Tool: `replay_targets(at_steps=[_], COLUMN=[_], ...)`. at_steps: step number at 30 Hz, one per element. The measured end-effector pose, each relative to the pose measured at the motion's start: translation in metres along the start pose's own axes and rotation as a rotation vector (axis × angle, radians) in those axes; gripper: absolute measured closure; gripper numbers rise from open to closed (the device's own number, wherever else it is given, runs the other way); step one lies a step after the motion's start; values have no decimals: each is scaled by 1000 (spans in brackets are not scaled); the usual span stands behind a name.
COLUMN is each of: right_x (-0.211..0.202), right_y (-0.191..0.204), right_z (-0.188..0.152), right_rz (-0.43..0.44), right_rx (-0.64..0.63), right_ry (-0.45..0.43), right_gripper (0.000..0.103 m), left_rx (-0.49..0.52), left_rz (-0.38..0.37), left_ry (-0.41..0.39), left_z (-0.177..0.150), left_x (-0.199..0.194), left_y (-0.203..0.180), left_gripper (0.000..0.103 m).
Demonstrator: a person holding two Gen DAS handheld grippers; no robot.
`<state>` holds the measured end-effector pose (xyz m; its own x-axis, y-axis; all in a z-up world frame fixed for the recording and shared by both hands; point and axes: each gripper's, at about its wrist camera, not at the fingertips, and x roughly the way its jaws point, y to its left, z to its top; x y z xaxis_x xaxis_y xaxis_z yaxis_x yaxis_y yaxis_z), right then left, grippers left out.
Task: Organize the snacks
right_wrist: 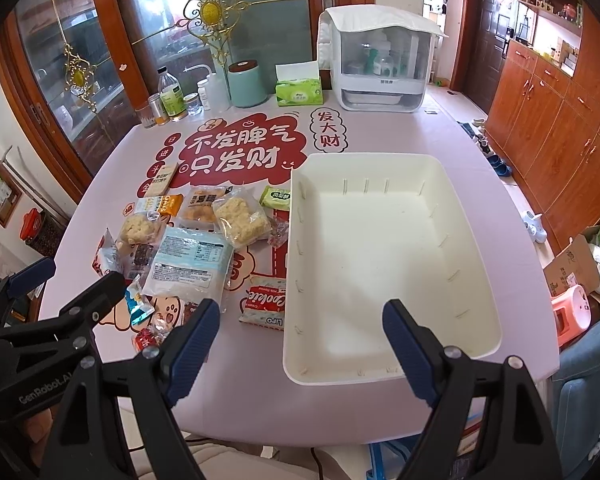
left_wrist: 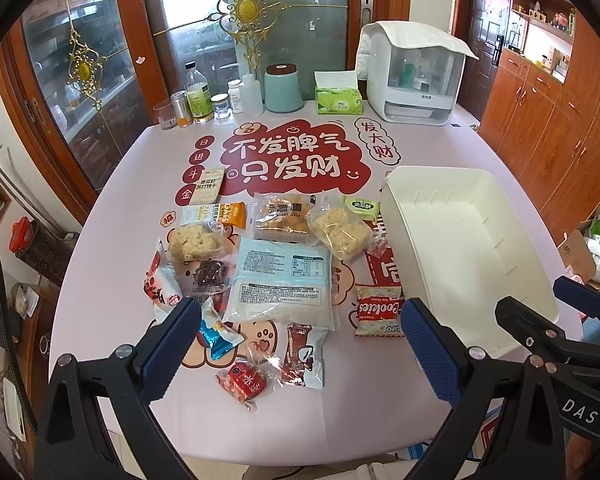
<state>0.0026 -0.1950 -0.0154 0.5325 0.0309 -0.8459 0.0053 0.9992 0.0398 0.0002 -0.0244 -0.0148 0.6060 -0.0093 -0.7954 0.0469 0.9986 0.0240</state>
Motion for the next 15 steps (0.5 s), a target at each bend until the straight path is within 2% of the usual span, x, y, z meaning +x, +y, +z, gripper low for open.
replay_targets(at_steps=[15], right_x=[1], right_y=[0], right_z=[0], right_rz=[3], right_rx=[1], right_ry=[1], right_gripper=[19], left_rx=[0], left_rz=[1], left_ry=[0], left_z=[-2], left_x=[2], left_y=[-1], left_gripper=[4])
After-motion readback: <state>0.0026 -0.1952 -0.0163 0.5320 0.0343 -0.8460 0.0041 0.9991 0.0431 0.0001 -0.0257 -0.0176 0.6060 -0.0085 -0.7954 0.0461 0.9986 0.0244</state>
